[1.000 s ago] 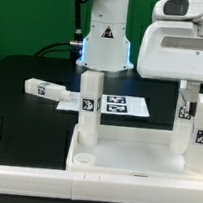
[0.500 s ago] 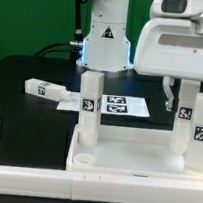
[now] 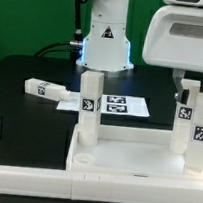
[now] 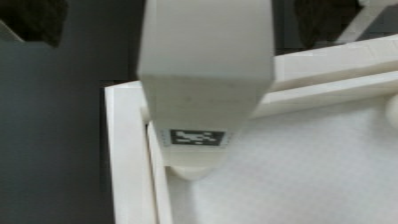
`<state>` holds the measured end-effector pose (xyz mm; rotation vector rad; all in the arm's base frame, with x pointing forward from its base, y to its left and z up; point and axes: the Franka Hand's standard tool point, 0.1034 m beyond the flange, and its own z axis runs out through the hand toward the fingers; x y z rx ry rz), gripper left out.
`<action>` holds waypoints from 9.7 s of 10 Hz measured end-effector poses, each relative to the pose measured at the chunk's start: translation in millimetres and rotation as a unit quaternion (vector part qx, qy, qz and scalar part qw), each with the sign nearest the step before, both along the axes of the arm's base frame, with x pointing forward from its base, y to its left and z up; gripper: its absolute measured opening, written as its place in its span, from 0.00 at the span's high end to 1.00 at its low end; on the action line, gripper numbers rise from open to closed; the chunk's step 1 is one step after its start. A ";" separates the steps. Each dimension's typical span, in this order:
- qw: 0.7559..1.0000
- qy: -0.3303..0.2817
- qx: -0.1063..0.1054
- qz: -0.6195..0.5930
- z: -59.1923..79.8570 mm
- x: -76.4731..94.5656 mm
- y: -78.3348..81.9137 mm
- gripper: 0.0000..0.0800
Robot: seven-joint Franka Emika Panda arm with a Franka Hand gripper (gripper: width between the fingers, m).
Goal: Assemble desk
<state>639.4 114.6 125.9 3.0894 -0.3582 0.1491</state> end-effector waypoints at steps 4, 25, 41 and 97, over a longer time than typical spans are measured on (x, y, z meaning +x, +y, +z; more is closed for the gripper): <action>1.000 -0.001 0.002 -0.018 -2.3 -1.1 -3.2 0.34; 0.938 -0.015 0.067 -0.340 -7.1 -1.1 -2.8 0.19; 0.808 0.009 0.095 -0.581 -7.6 1.8 -10.1 0.64; 0.853 -0.023 0.091 -0.513 -15.6 -3.3 -3.7 0.64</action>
Offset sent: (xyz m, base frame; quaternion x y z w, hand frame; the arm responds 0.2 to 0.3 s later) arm 0.0000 0.0000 0.0000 0.0000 0.0000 0.0000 1.0000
